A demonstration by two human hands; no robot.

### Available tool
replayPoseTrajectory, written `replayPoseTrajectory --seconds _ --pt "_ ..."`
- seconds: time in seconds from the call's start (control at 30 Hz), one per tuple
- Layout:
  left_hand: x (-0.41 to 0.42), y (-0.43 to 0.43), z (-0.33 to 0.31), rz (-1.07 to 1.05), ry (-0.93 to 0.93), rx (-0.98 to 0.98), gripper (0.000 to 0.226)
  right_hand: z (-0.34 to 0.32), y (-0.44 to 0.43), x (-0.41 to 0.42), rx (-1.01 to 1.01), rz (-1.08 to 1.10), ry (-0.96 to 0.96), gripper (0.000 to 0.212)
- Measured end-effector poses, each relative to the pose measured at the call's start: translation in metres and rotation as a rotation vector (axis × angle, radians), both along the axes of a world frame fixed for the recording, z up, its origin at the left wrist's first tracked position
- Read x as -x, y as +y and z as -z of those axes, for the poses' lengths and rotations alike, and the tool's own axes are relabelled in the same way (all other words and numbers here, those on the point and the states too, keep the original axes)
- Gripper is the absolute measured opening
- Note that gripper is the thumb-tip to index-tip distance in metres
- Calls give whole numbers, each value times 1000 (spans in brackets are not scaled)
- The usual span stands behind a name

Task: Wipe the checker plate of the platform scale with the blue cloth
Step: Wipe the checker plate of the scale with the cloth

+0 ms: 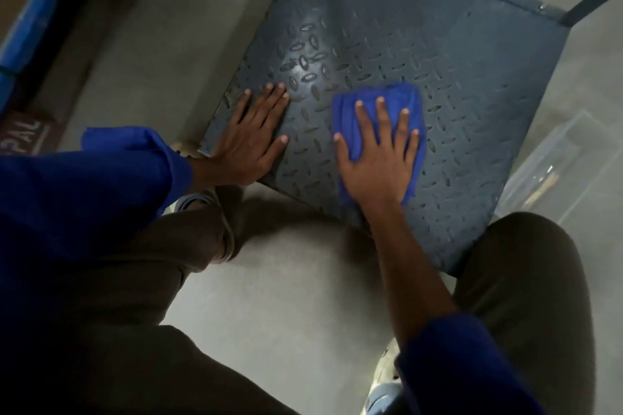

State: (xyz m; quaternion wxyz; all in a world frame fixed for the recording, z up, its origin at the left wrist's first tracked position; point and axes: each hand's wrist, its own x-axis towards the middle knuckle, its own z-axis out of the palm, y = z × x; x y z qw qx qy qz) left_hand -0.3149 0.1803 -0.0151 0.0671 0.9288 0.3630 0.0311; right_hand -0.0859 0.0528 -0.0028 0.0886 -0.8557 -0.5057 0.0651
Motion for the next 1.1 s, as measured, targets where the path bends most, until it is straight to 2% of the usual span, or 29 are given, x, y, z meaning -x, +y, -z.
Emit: replayPoseTrajectory --seconds 0.07,0.13,0.23,0.33,0.47,0.57,0.67,0.77,0.8,0.87,0.93,0.97,1.03,1.1 --pt "-1 0 0 3 16 -14 73 -1 44 -8 -8 89 38 70" --pt "0 -1 2 5 39 -18 73 -2 64 10 -9 59 46 70" --pt "-3 5 3 7 66 -26 77 0 38 49 -16 -203 10 68" --pt "-15 17 0 -37 89 -27 81 1 39 19 -35 -355 9 68" --pt "-22 25 1 -81 59 -15 81 -1 99 -41 1 -161 34 70" --pt "-21 25 2 -89 47 -20 81 -4 114 -20 -4 -18 69 71" --pt "-22 25 4 -89 48 -22 81 -2 89 24 -6 -212 -1 68" --pt "-21 24 3 -90 35 -28 81 -3 105 0 11 -406 0 68" --pt "-21 23 3 -88 30 -26 82 -6 118 -16 25 -389 7 69" --pt "-21 23 2 -89 4 -17 82 -9 142 -31 39 -212 50 69" --pt "-20 25 3 -104 -31 0 83 -7 148 -3 37 -38 106 69" --pt "-20 24 4 -119 -48 8 84 -7 142 20 32 -36 104 68" --pt "-18 20 5 -173 -77 29 86 -8 120 53 12 -201 123 65" --pt "-11 10 8 -261 -77 15 89 -7 99 43 7 -365 137 63"
